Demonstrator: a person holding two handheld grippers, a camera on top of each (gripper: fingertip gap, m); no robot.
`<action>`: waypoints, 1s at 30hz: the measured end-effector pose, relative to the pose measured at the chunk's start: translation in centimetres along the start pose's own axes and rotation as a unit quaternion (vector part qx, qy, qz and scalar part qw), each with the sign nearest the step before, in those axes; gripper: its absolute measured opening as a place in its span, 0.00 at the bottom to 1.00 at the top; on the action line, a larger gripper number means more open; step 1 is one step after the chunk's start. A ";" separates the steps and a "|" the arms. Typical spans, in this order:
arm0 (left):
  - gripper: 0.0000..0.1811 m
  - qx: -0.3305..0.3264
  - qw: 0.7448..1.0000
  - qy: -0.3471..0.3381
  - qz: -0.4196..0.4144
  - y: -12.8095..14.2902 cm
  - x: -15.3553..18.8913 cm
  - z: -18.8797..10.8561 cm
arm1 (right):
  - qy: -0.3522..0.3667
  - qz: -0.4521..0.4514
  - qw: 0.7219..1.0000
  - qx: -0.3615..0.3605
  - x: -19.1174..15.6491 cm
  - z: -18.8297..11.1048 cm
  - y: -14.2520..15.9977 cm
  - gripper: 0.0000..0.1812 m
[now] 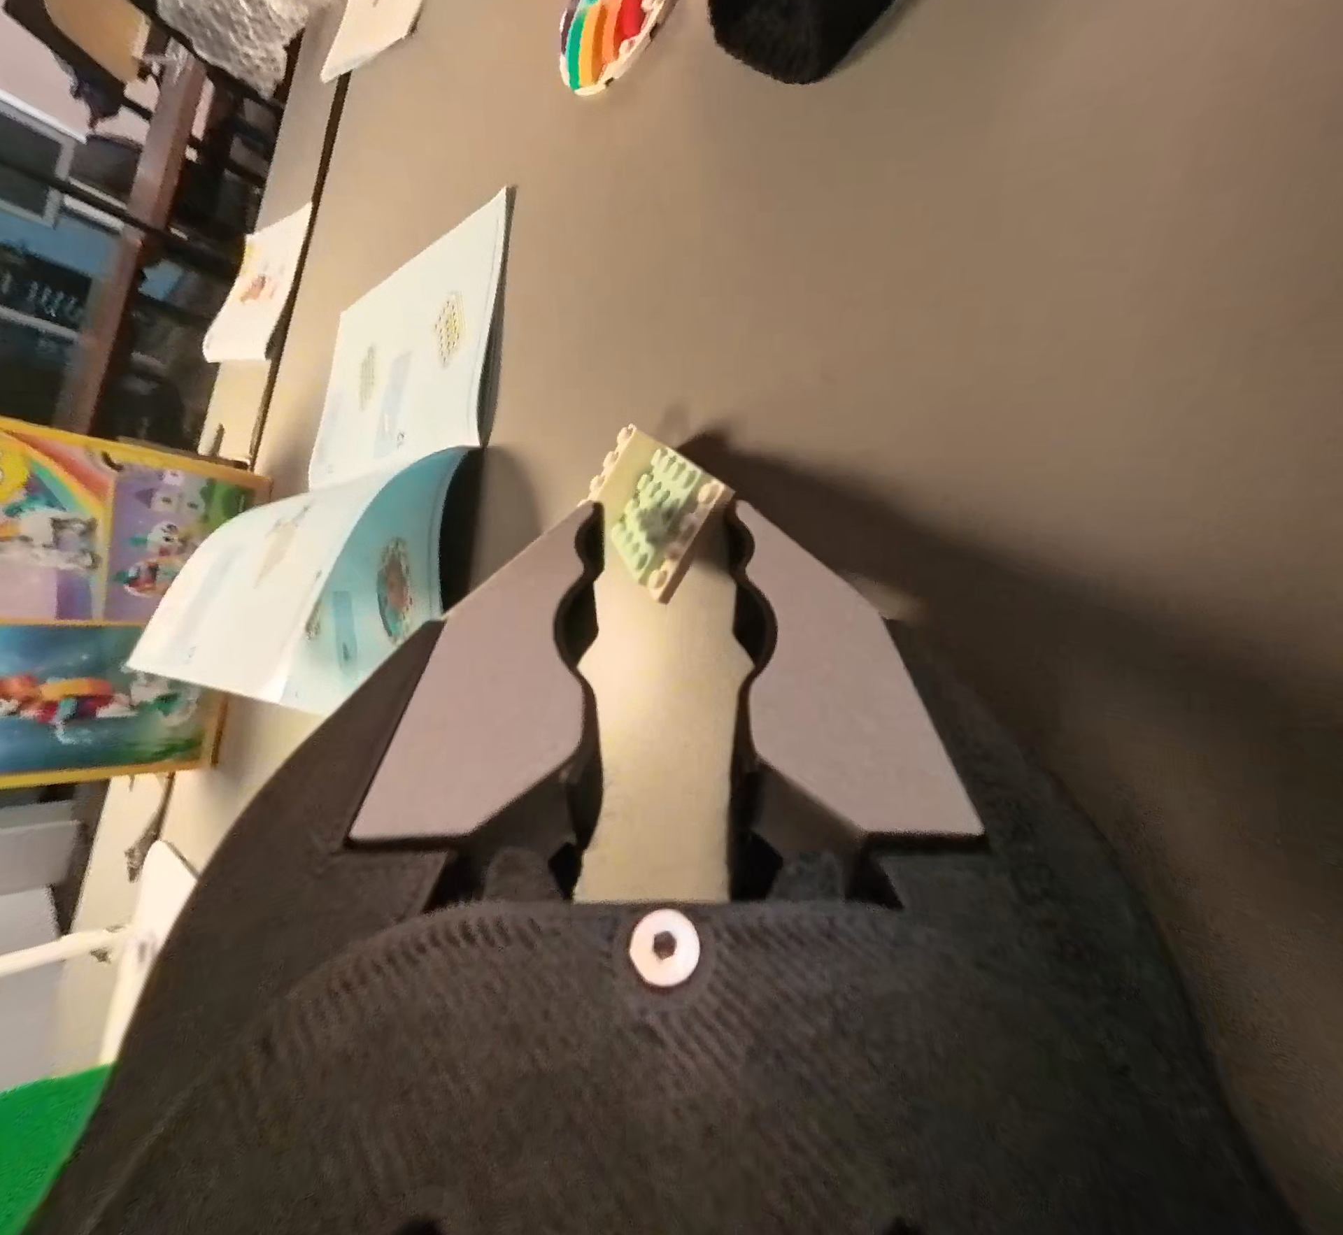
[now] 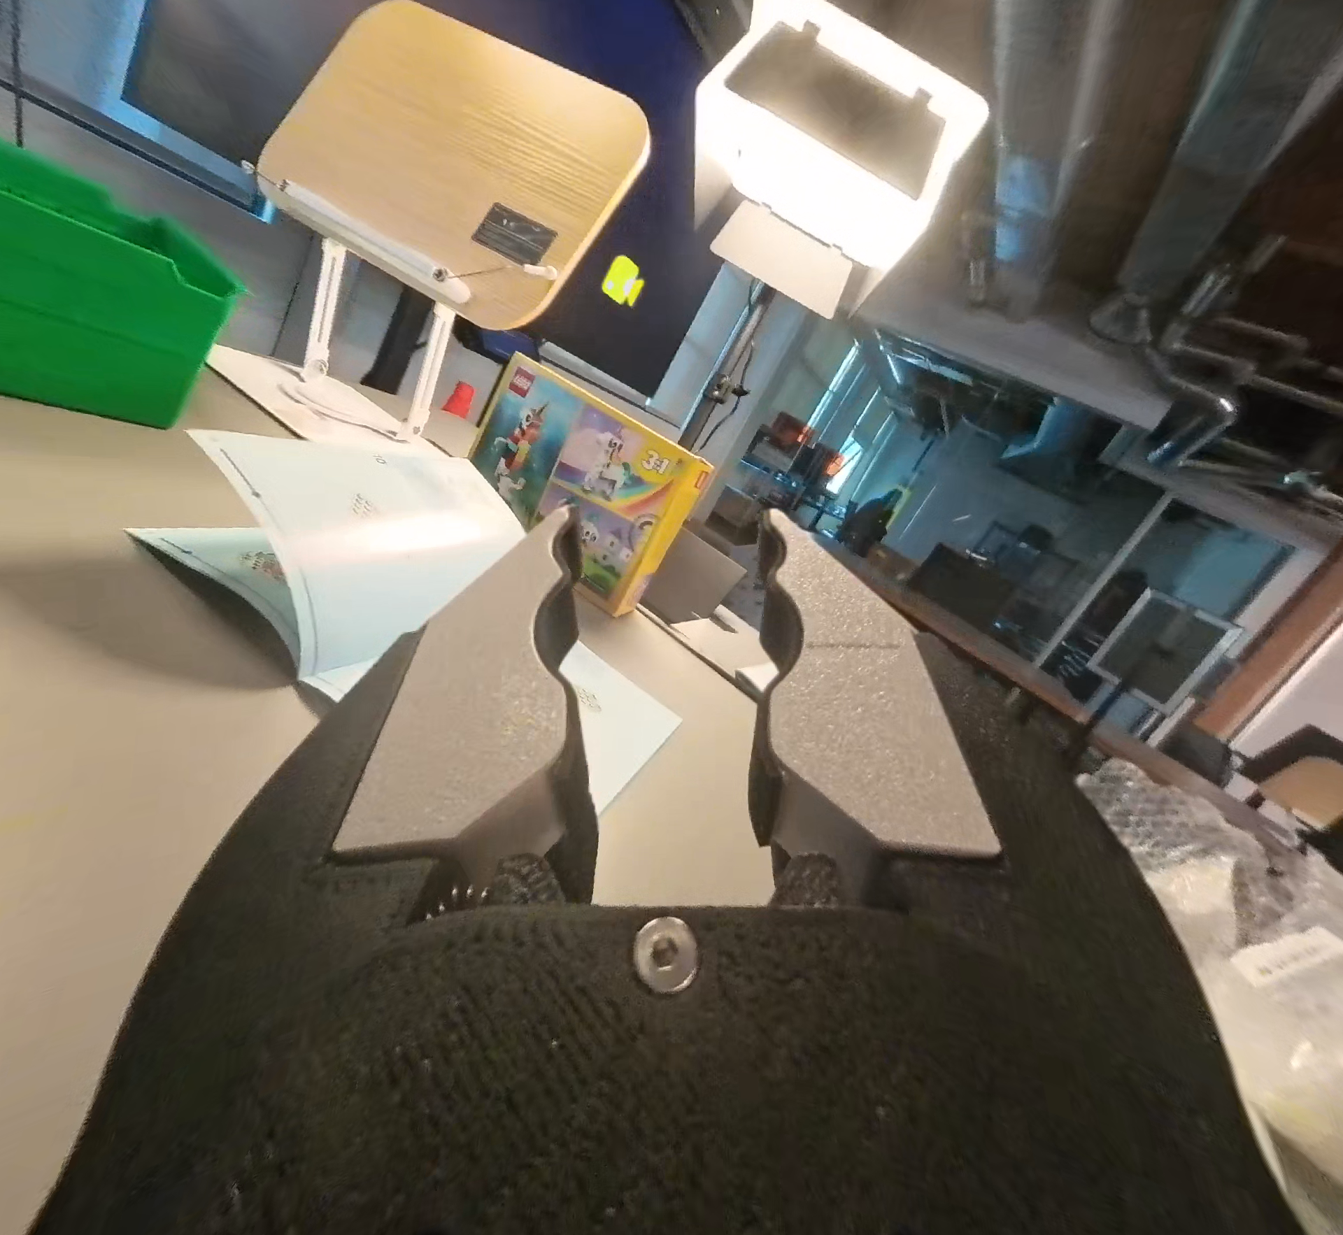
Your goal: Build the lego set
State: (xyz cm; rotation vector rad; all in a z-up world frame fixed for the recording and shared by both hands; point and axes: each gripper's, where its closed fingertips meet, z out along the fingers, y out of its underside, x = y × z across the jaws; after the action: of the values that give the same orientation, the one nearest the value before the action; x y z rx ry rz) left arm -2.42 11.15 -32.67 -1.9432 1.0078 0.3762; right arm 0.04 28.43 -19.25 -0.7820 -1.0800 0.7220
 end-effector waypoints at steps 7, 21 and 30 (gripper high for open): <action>0.24 0.037 0.987 0.019 -0.152 -0.6 0.7 -2.2 | 0.022 0.021 1.000 0.006 1.1 -0.4 0.2 0.25; 0.26 0.089 0.848 -0.300 -0.428 3.9 -9.5 -19.8 | 0.029 0.007 0.999 -0.023 1.1 -0.4 1.1 0.23; 0.13 -0.088 0.814 -0.365 -0.442 16.9 -14.0 -26.4 | 0.061 0.009 0.996 -0.064 2.1 -0.3 2.7 0.20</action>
State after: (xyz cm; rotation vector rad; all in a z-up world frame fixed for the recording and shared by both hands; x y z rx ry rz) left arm -27.48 -8.06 -19.22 -1.9313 -0.4603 0.6002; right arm 0.61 31.53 -20.60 -0.9355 -1.0172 0.6172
